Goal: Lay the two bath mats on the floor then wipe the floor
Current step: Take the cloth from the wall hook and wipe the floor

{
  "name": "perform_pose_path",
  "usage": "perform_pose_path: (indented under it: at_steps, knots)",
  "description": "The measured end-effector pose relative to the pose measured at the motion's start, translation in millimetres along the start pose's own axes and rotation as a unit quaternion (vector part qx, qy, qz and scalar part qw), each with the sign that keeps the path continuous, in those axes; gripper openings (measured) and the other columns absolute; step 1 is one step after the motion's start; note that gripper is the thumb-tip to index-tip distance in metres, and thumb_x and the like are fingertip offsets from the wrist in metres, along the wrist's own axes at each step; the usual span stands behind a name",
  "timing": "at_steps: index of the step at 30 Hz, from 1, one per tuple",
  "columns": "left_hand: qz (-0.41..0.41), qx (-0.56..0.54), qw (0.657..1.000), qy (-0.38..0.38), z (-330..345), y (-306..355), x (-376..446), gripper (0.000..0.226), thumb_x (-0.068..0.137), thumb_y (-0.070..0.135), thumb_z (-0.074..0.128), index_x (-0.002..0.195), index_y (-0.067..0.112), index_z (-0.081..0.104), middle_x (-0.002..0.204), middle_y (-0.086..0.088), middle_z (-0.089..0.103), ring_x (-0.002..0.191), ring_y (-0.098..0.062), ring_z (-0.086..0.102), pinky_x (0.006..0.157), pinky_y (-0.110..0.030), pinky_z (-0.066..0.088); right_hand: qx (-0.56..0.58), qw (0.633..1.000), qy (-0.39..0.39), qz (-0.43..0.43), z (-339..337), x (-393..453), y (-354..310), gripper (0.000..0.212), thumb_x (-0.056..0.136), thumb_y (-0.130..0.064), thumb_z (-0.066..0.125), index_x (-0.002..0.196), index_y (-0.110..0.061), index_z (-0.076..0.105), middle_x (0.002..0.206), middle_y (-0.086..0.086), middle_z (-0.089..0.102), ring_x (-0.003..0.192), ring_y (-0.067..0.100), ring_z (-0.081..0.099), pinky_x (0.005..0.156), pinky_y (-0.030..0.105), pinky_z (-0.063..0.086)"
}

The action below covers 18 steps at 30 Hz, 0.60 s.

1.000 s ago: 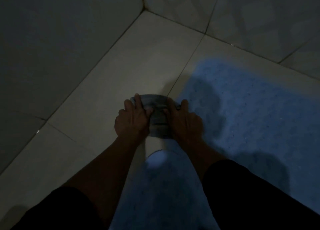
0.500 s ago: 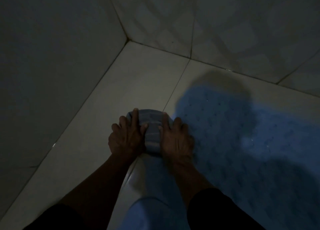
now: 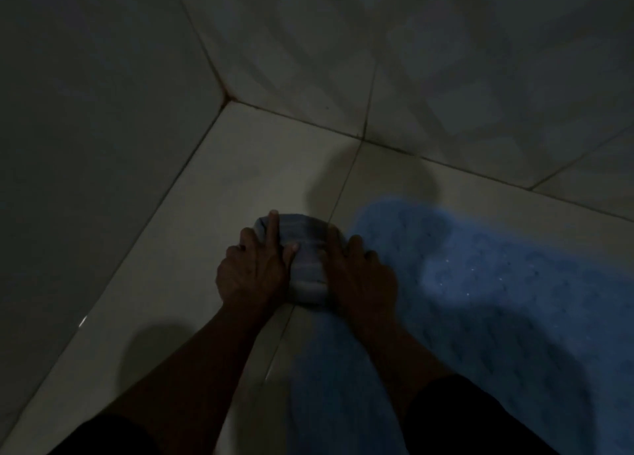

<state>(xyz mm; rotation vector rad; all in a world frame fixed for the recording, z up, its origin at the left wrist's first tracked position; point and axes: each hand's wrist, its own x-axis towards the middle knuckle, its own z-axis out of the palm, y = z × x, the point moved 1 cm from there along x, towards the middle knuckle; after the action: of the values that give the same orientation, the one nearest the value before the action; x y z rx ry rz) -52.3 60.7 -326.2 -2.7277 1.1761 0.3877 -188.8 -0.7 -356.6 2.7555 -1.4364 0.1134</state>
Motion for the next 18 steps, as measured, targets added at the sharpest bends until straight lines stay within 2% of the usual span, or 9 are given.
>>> perform_pose_path:
  at_steps: [2,3,6,8,10,11,15,16,18]
  knots:
    - [0.014,-0.001,1.000,0.008,-4,8,16,0.069,0.096,0.066,0.019,0.156,0.036,0.001,0.141,-0.014,0.037,0.108,-0.037,0.055,0.083,-0.042,0.045,-0.011,1.000,0.002,-0.003,-4,15,5,0.049,0.081,-0.043,0.065,0.125,-0.022,0.066,0.093,0.007,0.067,0.051,0.024,0.058,0.039,0.025,0.036]
    - [0.021,-0.006,1.000,0.006,-6,13,23,0.069,0.097,0.066,0.019,0.156,0.035,0.000,0.141,-0.014,0.037,0.109,-0.036,0.055,0.084,-0.043,0.044,-0.009,1.000,0.001,0.001,-6,23,8,0.052,0.080,-0.047,0.065,0.126,-0.021,0.065,0.093,0.007,0.067,0.051,0.024,0.058,0.040,0.025,0.035]
    - [0.040,-0.033,0.999,0.006,-11,25,47,0.070,0.096,0.066,0.020,0.156,0.035,0.002,0.139,-0.012,0.036,0.107,-0.036,0.054,0.077,-0.041,0.040,0.002,1.000,-0.009,0.021,-4,43,19,0.055,0.087,-0.049,0.051,0.132,-0.018,0.060,0.096,0.009,0.064,0.054,0.025,0.060,0.044,0.027,0.029]
    - [0.051,-0.055,0.997,0.011,-11,31,61,0.072,0.095,0.067,0.021,0.156,0.033,0.005,0.138,-0.011,0.036,0.106,-0.035,0.053,0.074,-0.039,0.033,0.006,0.998,-0.054,0.027,-11,55,27,0.060,0.093,-0.047,0.051,0.145,-0.019,0.043,0.113,0.011,0.059,0.067,0.026,0.064,0.048,0.030,0.032]
    - [0.068,-0.073,0.995,0.009,-12,40,75,0.073,0.095,0.066,0.021,0.157,0.032,0.003,0.142,-0.011,0.033,0.110,-0.035,0.051,0.078,-0.040,0.036,0.035,0.992,-0.117,0.025,-14,66,34,0.075,0.094,-0.049,0.053,0.154,-0.021,0.017,0.131,0.011,0.043,0.084,0.027,0.065,0.056,0.033,0.037]
    - [0.079,-0.071,0.994,0.010,-13,44,81,0.072,0.096,0.065,0.020,0.157,0.031,0.001,0.146,-0.013,0.031,0.112,-0.036,0.050,0.083,-0.042,0.040,0.042,0.990,-0.128,0.028,-13,71,36,0.077,0.095,-0.048,0.052,0.154,-0.022,0.011,0.134,0.010,0.040,0.086,0.027,0.065,0.058,0.034,0.039]
    - [0.105,-0.068,0.992,-0.003,-19,56,100,0.073,0.098,0.064,0.021,0.158,0.029,-0.002,0.156,-0.016,0.021,0.119,-0.039,0.049,0.093,-0.044,0.043,0.117,0.972,-0.154,0.135,-13,96,49,0.054,0.100,-0.049,0.039,0.147,-0.028,0.023,0.120,0.008,0.054,0.073,0.024,0.061,0.055,0.031,0.037]
    - [0.111,-0.069,0.991,0.000,-20,58,102,0.073,0.098,0.063,0.021,0.158,0.028,0.000,0.155,-0.016,0.023,0.118,-0.039,0.050,0.092,-0.043,0.044,0.101,0.975,-0.148,0.128,-15,98,49,0.054,0.100,-0.048,0.040,0.148,-0.029,0.023,0.120,0.008,0.053,0.070,0.023,0.060,0.054,0.030,0.036]
    - [0.119,-0.068,0.991,0.005,-22,64,110,0.072,0.099,0.063,0.022,0.158,0.026,0.002,0.152,-0.016,0.027,0.115,-0.039,0.052,0.089,-0.042,0.045,0.037,0.987,-0.138,0.076,-21,101,50,0.061,0.099,-0.040,0.045,0.151,-0.030,0.016,0.123,0.009,0.044,0.077,0.031,0.063,0.056,0.033,0.038]
